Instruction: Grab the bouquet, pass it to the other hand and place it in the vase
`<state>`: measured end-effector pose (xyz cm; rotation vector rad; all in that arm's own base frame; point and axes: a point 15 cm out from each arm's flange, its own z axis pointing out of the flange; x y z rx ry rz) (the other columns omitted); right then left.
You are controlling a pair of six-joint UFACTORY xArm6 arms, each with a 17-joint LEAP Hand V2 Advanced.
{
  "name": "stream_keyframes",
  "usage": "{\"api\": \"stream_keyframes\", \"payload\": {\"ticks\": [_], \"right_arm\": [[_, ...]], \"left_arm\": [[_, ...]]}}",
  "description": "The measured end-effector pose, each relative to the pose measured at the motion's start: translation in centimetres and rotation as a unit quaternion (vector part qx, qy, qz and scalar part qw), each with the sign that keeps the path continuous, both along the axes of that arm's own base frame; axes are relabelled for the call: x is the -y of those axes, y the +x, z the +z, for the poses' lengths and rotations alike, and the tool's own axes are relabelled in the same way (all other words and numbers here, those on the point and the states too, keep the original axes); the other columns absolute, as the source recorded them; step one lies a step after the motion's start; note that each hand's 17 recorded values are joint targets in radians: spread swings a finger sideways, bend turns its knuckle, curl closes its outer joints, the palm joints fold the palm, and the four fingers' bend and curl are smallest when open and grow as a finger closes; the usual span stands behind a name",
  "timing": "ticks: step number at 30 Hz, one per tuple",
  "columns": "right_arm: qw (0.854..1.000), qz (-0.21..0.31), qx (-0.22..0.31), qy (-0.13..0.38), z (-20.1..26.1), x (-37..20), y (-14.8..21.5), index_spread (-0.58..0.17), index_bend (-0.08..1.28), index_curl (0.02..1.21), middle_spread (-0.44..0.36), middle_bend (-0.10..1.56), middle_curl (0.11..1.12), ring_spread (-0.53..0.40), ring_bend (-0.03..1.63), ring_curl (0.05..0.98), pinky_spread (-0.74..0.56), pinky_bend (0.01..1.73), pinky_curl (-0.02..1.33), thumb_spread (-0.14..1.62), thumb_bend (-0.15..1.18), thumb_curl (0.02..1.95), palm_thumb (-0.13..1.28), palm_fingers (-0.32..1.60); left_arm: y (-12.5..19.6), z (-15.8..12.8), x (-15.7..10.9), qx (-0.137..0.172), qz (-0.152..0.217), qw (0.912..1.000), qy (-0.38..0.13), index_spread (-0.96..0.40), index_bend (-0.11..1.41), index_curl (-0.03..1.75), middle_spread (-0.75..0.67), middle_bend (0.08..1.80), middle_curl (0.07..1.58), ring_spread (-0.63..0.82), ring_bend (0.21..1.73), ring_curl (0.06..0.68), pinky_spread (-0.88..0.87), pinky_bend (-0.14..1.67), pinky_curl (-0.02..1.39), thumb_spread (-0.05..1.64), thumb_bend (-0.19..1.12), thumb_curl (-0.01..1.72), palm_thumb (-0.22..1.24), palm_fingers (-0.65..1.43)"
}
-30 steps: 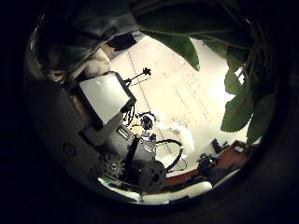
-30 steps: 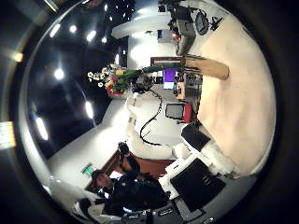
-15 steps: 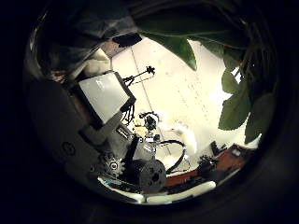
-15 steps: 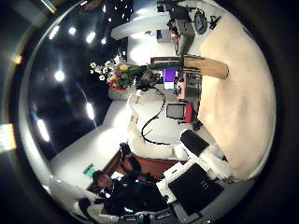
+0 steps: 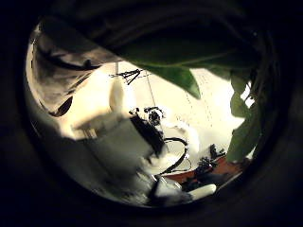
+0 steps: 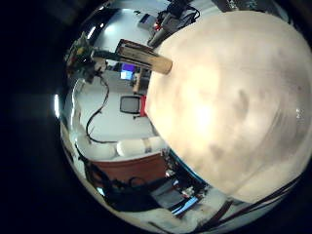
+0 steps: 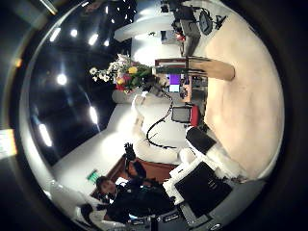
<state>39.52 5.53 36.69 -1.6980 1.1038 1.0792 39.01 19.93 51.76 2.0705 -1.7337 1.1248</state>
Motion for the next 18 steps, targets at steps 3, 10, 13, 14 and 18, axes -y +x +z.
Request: {"api": "stream_keyframes", "payload": {"ticks": [3,10,13,14,18], "right_arm": [[1.0,0.0,-0.001,0.0,0.0,0.0,0.0,-0.435,0.17,0.28,-0.14,0.18,0.29,0.033,0.33,0.256,0.26,0.34,0.31,0.91,-0.03,0.41,0.79,0.12],[1.0,0.001,0.001,0.0,0.1,0.0,-0.1,-0.435,0.17,0.28,-0.147,0.18,0.29,0.033,0.34,0.258,0.25,0.34,0.31,0.91,-0.03,0.41,0.79,0.12],[1.0,0.001,0.001,0.0,0.1,0.0,-0.1,-0.435,0.17,0.28,-0.138,0.18,0.29,0.033,0.34,0.258,0.25,0.34,0.31,0.91,-0.03,0.41,0.79,0.12],[1.0,0.001,0.001,0.0,0.1,0.0,-0.1,-0.435,0.17,0.28,-0.137,0.18,0.29,0.033,0.34,0.258,0.25,0.34,0.31,0.91,-0.03,0.41,0.79,0.12],[1.0,0.001,0.001,0.001,0.1,0.0,-0.1,-0.439,0.17,0.28,-0.139,0.19,0.3,0.033,0.34,0.259,0.24,0.34,0.31,0.91,-0.03,0.41,0.78,0.13]], "left_arm": [[0.0,-0.1,-0.1,-0.004,-0.002,1.0,0.002,-0.25,0.13,1.1,-0.09,0.43,0.72,-0.03,0.88,0.377,-0.04,0.59,0.44,0.81,-0.05,0.41,0.32,-0.04],[-0.2,0.6,-0.7,-0.003,0.004,0.9999,0.009,0.22,0.09,0.57,0.49,0.17,0.44,0.49,0.65,0.257,0.53,0.46,0.33,0.75,-0.05,0.35,0.23,-0.17],[-0.7,0.9,-1.3,-0.006,0.007,0.9998,0.018,0.27,0.1,0.48,0.54,0.16,0.39,0.55,0.6,0.24,0.58,0.42,0.31,0.74,-0.04,0.35,0.22,-0.17],[-0.8,1.0,-1.6,-0.006,0.01,0.9997,0.02,0.29,0.1,0.44,0.56,0.16,0.37,0.57,0.58,0.232,0.6,0.41,0.3,0.73,-0.04,0.35,0.22,-0.17],[-1.3,1.2,-2.1,-0.008,0.014,0.9996,0.024,0.32,0.12,0.34,0.6,0.15,0.3,0.62,0.51,0.217,0.64,0.36,0.29,0.71,-0.04,0.34,0.2,-0.17]]}}
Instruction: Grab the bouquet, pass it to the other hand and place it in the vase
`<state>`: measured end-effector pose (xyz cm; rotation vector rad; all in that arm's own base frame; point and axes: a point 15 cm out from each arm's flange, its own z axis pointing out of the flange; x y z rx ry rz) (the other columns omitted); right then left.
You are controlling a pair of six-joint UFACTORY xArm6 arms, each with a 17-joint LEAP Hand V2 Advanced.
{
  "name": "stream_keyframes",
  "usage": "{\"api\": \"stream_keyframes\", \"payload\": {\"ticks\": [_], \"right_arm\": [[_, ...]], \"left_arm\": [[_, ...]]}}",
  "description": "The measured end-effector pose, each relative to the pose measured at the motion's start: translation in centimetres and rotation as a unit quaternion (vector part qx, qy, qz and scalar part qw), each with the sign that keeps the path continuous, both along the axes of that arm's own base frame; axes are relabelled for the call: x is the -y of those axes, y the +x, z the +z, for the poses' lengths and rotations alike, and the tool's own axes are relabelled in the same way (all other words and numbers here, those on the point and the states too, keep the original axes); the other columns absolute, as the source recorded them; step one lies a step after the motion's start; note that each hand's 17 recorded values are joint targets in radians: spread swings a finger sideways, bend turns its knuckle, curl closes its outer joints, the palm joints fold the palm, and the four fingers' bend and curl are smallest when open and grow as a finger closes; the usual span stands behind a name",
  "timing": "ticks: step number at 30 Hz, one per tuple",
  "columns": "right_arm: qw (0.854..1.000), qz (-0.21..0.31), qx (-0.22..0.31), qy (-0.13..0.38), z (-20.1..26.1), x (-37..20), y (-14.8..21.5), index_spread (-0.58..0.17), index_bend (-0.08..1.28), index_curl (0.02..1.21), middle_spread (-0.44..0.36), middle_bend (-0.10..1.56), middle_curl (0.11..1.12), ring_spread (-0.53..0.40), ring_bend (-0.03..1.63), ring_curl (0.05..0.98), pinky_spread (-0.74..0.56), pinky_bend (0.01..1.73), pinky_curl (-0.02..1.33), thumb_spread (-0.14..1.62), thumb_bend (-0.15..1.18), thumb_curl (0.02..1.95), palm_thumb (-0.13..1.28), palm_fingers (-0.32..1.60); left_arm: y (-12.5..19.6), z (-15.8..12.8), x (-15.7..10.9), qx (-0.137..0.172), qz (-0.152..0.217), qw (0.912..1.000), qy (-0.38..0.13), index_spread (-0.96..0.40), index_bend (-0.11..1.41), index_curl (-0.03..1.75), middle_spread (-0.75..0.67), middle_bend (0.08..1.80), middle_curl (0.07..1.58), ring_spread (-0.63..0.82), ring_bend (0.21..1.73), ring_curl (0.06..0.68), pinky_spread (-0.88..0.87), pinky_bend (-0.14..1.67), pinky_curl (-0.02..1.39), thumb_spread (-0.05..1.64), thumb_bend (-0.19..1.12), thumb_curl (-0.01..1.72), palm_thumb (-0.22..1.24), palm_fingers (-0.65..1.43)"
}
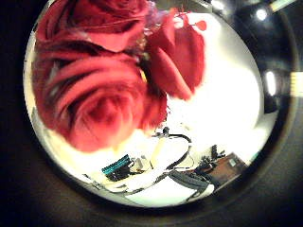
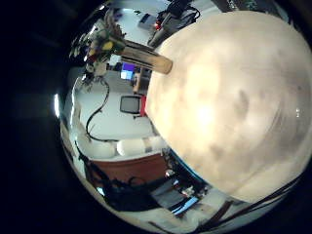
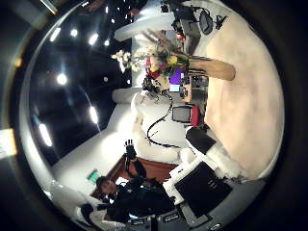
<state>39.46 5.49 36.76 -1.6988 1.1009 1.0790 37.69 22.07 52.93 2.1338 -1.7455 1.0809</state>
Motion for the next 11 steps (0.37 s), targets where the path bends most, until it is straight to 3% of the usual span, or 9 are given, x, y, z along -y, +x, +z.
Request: {"api": "stream_keyframes", "payload": {"ticks": [4,5,7,11], "right_arm": [[1.0,0.001,-0.001,0.0,0.0,0.0,0.0,-0.44,0.17,0.28,-0.139,0.18,0.3,0.033,0.34,0.261,0.24,0.33,0.31,0.91,-0.03,0.41,0.78,0.13],[1.0,0.001,-0.001,0.001,0.0,0.0,0.0,-0.443,0.2,0.3,-0.123,0.11,0.26,0.033,0.38,0.275,0.24,0.38,0.32,0.91,-0.03,0.41,0.78,0.08],[1.0,0.002,-0.001,0.0,0.0,0.0,0.0,-0.443,0.18,0.3,-0.129,0.22,0.26,0.027,0.37,0.27,0.24,0.37,0.32,0.91,-0.03,0.41,0.78,0.11],[1.0,0.004,-0.002,0.001,0.1,0.0,-0.1,-0.445,0.17,0.29,-0.124,0.2,0.29,0.023,0.35,0.262,0.24,0.35,0.31,0.91,-0.03,0.41,0.78,0.12]], "left_arm": [[-1.3,0.7,-0.5,0.002,0.005,1.0,0.003,0.32,0.13,0.26,0.61,0.15,0.24,0.65,0.47,0.214,0.68,0.33,0.28,0.7,-0.04,0.34,0.19,-0.15],[-1.8,1.1,-0.5,0.004,0.007,1.0,0.005,0.32,0.13,0.25,0.61,0.15,0.23,0.65,0.47,0.215,0.68,0.33,0.28,0.7,-0.04,0.34,0.19,-0.14],[-2.5,1.3,-0.6,0.004,0.012,0.9999,0.006,0.31,0.13,0.24,0.61,0.15,0.22,0.65,0.46,0.214,0.68,0.32,0.28,0.7,-0.04,0.34,0.19,-0.14],[-4.5,1.8,-1.2,0.004,0.021,0.9997,0.008,0.3,0.13,0.21,0.61,0.16,0.19,0.66,0.44,0.217,0.69,0.31,0.28,0.7,-0.04,0.34,0.19,-0.13]]}}
